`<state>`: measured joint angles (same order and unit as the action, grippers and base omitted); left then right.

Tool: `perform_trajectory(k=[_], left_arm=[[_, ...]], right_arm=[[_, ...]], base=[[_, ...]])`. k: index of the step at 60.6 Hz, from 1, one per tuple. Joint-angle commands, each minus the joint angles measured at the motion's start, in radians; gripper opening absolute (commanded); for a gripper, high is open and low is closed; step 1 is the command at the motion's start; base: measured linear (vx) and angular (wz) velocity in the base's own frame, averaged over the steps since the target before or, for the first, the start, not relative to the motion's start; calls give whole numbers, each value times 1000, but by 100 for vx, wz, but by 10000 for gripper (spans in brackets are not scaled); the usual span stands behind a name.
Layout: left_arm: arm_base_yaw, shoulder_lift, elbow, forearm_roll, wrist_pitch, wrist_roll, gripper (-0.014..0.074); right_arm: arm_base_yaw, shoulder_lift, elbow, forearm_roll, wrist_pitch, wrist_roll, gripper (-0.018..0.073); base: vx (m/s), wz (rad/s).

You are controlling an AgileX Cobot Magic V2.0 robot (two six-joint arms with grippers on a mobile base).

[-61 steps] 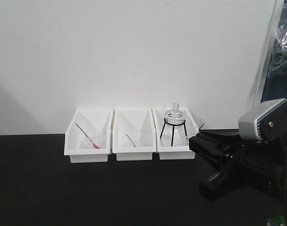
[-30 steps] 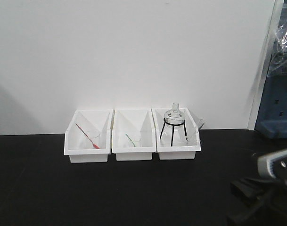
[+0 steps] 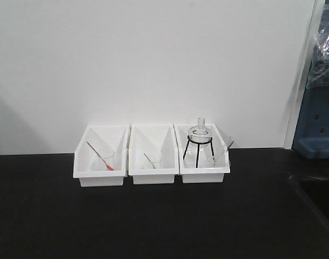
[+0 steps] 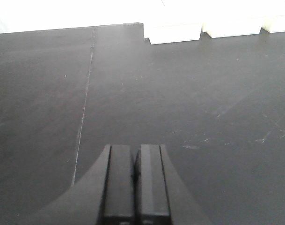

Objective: Grab transparent chemical and place on left bench

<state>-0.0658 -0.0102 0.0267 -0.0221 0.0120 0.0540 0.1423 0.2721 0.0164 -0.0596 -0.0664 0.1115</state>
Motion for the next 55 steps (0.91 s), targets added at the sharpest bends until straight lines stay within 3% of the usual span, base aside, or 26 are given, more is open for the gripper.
perform_trajectory(k=[1,13,55], left_arm=[[-2,-19,16,-1,-78,-8,-3],[-2,-19,16,-1,-78,-8,-3],[-2,-19,16,-1,-78,-8,-3]], right_arm=[[-6,-97,20,-2,-43,-4,-7],[-6,-297,21,-2,78,-33,-7],[-6,-294,21,1,78,-33,-7]], base=[[0,0],[0,0],[0,0]])
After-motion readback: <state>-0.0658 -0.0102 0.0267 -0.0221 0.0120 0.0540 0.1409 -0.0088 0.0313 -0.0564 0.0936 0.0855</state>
